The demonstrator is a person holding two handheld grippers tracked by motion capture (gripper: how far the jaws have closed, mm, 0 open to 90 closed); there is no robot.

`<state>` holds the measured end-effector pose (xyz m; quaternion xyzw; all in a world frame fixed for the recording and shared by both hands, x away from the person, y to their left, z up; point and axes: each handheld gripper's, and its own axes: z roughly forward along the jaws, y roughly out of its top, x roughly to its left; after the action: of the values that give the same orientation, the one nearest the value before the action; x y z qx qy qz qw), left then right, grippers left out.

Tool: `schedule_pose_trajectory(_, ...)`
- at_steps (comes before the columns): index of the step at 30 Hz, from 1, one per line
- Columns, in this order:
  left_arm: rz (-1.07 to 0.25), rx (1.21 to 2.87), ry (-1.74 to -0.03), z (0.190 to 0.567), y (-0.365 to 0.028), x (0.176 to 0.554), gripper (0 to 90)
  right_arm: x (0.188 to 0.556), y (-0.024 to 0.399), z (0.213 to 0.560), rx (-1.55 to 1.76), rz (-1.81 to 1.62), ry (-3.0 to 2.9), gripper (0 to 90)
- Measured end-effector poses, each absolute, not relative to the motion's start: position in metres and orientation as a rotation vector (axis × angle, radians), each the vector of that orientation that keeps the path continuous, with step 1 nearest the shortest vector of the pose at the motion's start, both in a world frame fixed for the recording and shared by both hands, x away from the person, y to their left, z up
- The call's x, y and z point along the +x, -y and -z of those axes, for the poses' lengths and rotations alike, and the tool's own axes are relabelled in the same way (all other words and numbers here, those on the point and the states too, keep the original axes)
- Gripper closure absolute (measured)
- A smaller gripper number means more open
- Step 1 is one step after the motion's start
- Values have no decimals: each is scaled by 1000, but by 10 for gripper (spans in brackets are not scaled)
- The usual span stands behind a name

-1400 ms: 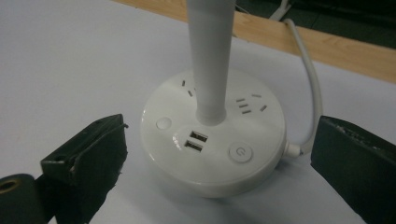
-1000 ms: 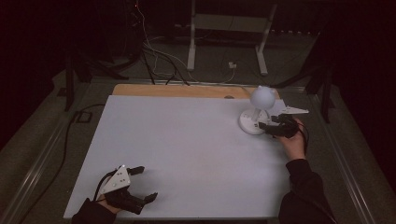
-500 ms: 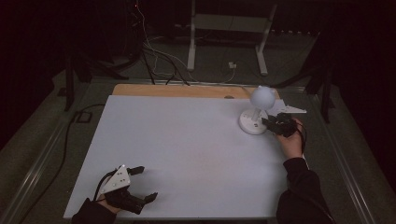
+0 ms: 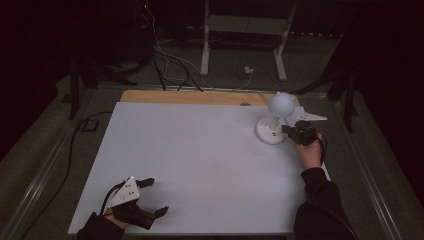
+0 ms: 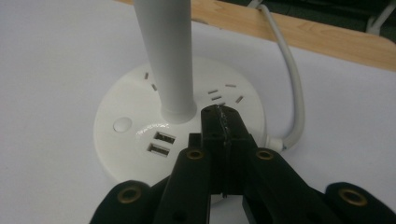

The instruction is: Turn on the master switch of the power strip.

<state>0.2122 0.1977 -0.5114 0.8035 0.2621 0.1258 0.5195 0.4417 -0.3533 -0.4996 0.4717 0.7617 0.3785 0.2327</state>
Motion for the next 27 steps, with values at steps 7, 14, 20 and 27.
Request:
schedule_pose_trajectory(7, -301, 1928, -628, 512, -198, 212, 1, 443, 352, 504, 1304, -1021, -2098, 900)
schedule_pose_trajectory(14, -303, 1931, -628, 512, -197, 212, 1, 441, 351, 504, 1332, -1012, -2076, 900)
schedule_pose_trajectory(20, -304, 1933, -626, 511, -197, 212, 1, 441, 348, 503, 1351, -977, -2070, 900)
schedule_pose_trajectory(27, -305, 1938, -623, 512, -197, 212, 1, 438, 346, 506, 1345, -969, -2043, 900)
